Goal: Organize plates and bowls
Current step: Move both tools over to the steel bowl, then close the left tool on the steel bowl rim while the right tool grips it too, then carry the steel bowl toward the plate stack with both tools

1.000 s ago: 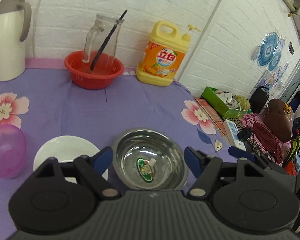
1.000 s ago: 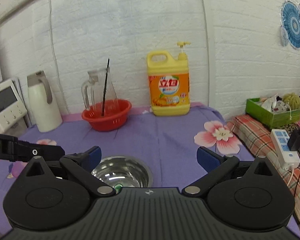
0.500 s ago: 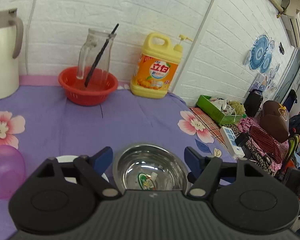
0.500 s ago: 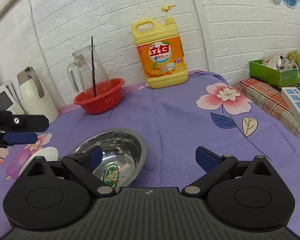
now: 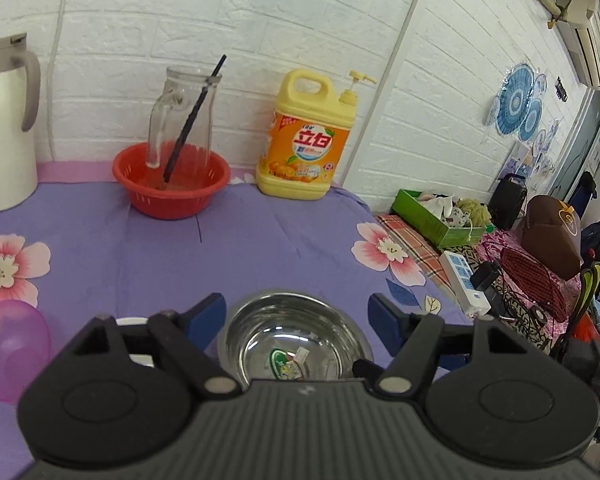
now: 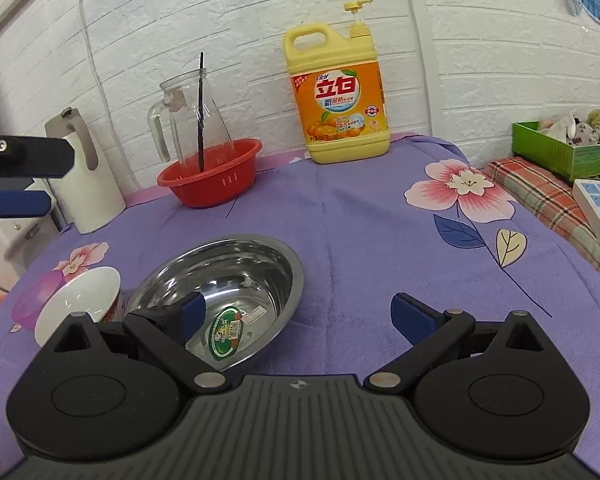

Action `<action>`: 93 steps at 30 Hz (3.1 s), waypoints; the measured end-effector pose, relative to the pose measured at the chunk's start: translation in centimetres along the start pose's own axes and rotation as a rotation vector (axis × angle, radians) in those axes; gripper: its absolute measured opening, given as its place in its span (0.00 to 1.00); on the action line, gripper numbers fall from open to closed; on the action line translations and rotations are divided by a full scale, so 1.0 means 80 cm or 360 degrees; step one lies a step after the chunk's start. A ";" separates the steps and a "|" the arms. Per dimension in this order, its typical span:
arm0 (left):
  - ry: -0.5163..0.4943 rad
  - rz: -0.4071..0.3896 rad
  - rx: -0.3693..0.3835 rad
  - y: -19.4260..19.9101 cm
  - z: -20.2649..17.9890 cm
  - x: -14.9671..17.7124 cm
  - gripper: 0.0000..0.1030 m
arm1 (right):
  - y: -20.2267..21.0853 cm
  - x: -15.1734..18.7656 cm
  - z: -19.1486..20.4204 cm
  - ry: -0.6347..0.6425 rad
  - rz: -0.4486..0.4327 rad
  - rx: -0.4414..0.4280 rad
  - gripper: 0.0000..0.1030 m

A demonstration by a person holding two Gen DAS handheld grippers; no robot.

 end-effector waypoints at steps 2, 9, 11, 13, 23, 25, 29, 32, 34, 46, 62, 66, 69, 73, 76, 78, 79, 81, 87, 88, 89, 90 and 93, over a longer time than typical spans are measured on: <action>0.0003 0.0018 0.0006 -0.007 0.001 0.005 0.69 | 0.002 -0.003 0.001 0.0000 0.0000 -0.0020 1.00; -0.0070 0.0003 0.0006 -0.005 -0.008 0.007 0.69 | 0.000 -0.003 -0.016 -0.0073 0.0006 0.0026 1.00; -0.0063 0.0029 -0.0003 -0.012 -0.007 0.006 0.69 | -0.005 0.000 -0.016 -0.0084 0.0039 0.0015 1.00; -0.0049 0.0041 -0.0029 -0.021 -0.004 0.004 0.69 | -0.008 0.004 -0.015 -0.0091 0.0071 -0.0001 1.00; -0.0036 0.0183 -0.0070 -0.090 0.021 0.009 0.67 | -0.016 0.007 -0.014 -0.0040 0.0104 0.0070 1.00; -0.0063 0.0210 -0.0070 -0.107 0.023 0.007 0.67 | -0.018 0.003 -0.009 -0.0002 0.0104 0.0090 1.00; -0.0044 0.0310 -0.0140 -0.132 0.035 0.014 0.66 | -0.029 -0.006 0.001 0.0120 0.0133 0.0162 1.00; -0.0082 0.0357 -0.0137 -0.134 0.032 0.020 0.66 | -0.040 -0.006 0.008 0.0165 0.0156 0.0161 1.00; -0.0124 0.0343 -0.0147 -0.133 0.026 0.020 0.66 | -0.051 -0.003 0.012 0.0193 0.0174 0.0165 1.00; -0.0040 0.0412 -0.0075 -0.159 0.032 0.030 0.62 | -0.078 0.017 0.016 0.0156 0.0254 0.0117 1.00; -0.0211 0.0565 -0.0096 -0.158 0.007 0.054 0.16 | -0.064 0.015 0.010 0.0074 0.0265 0.0032 0.87; -0.0170 0.0548 -0.0016 -0.132 -0.010 0.058 0.16 | -0.041 0.018 0.003 -0.0006 0.0285 0.0014 0.87; -0.0203 0.0532 -0.0001 -0.105 -0.027 0.073 0.16 | -0.010 0.026 0.004 -0.0018 0.0271 0.0014 0.87; -0.0169 0.0525 0.0024 -0.059 -0.042 0.101 0.16 | 0.037 0.041 0.010 0.0009 0.0251 0.0013 0.87; -0.0145 0.0511 0.0032 -0.021 -0.048 0.124 0.16 | 0.073 0.058 0.021 0.0031 0.0247 0.0007 0.87; -0.0122 0.0506 0.0036 0.003 -0.049 0.142 0.16 | 0.094 0.073 0.028 0.0025 0.0252 -0.0013 0.87; -0.0112 0.0505 0.0038 0.016 -0.048 0.153 0.16 | 0.103 0.081 0.032 0.0024 0.0260 -0.0019 0.87; -0.0118 0.0503 0.0019 0.037 -0.048 0.173 0.16 | 0.118 0.098 0.041 0.0033 0.0278 -0.0030 0.87; -0.0032 0.0467 0.0004 0.087 -0.039 0.218 0.16 | 0.158 0.135 0.071 0.0057 0.0293 -0.0060 0.88; -0.0029 0.0452 -0.0001 0.093 -0.038 0.222 0.16 | 0.163 0.139 0.075 0.0066 0.0292 -0.0060 0.88; -0.0024 0.0442 -0.0012 0.099 -0.038 0.225 0.16 | 0.168 0.141 0.079 0.0075 0.0285 -0.0061 0.89; -0.0022 0.0429 -0.0018 0.104 -0.038 0.227 0.16 | 0.171 0.143 0.082 0.0079 0.0285 -0.0067 0.89; -0.0052 0.0387 -0.0039 0.118 -0.040 0.232 0.16 | 0.176 0.149 0.089 0.0089 0.0289 -0.0074 0.89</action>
Point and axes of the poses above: each gripper's, at about its wrist camera, not at the fingertips, and y roughly against the way its jaws point, z to its left, x to its underside, the point moved 5 cm from there along -y, roughly the way its jaws point, and after that the axes turned 1 degree about -z, right-handed, at the moved point
